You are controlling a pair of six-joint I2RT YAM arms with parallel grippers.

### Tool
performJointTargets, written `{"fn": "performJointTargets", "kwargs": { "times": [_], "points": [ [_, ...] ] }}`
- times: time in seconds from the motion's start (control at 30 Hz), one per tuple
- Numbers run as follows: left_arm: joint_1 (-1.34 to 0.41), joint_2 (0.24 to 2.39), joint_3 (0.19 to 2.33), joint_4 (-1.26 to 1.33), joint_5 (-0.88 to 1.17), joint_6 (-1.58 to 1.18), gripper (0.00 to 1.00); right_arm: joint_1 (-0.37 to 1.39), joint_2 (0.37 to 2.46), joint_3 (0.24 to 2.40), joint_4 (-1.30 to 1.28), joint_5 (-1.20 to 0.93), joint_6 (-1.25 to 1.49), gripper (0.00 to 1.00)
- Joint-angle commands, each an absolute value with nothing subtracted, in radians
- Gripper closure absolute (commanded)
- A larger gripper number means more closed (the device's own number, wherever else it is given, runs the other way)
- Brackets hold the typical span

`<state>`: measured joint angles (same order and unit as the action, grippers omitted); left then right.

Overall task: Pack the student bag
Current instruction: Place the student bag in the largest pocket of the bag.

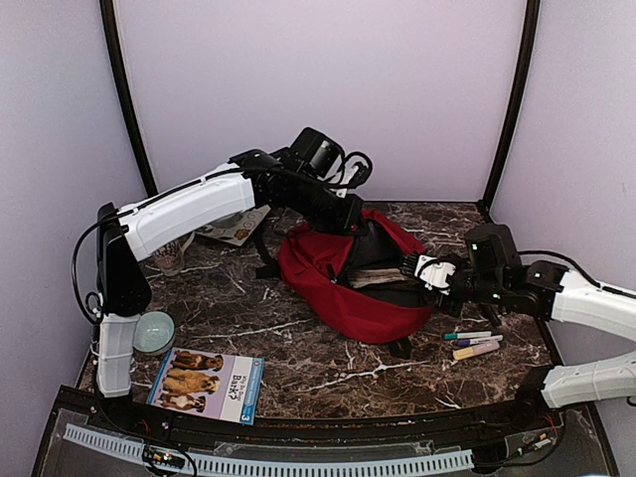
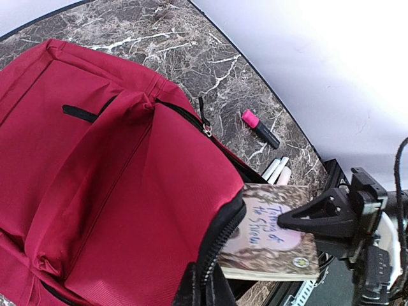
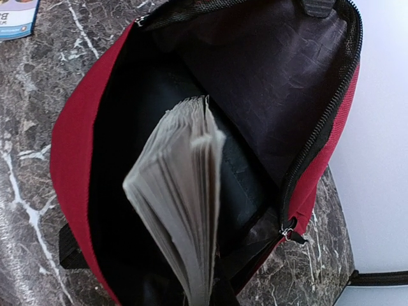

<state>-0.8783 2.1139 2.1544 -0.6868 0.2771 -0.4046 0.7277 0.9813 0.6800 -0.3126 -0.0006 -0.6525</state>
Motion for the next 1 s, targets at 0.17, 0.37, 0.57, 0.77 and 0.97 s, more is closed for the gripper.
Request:
{"fn": "performJointTargets", "kwargs": {
  "times": [0.17,0.37,0.57,0.77,0.97],
  "points": [
    [-0.894,2.034,2.183,-0.706,0.281,-0.374,1.00,0.760,1.124,0.671,0.033,0.179,-0.629,1.00],
    [-0.895,2.034,2.182,-0.702,0.288,-0.369,1.00,0.782,1.256,0.670,0.241,0.274,-0.633,1.00],
    [-0.894,2.034,2.184,-0.697,0.289,-0.370,1.00,0.814,1.352,0.634,0.413,0.280,-0.682,1.00],
    [-0.894,2.032,2.181,-0.698,0.280,-0.372,1.00,0.822,1.407,0.618,0.461,0.312,-0.664,0.81],
    [-0.894,2.027,2.175,-0.709,0.275,-0.370,1.00,0.822,1.288,0.623,0.262,0.038,-0.611,0.06]
  ]
}}
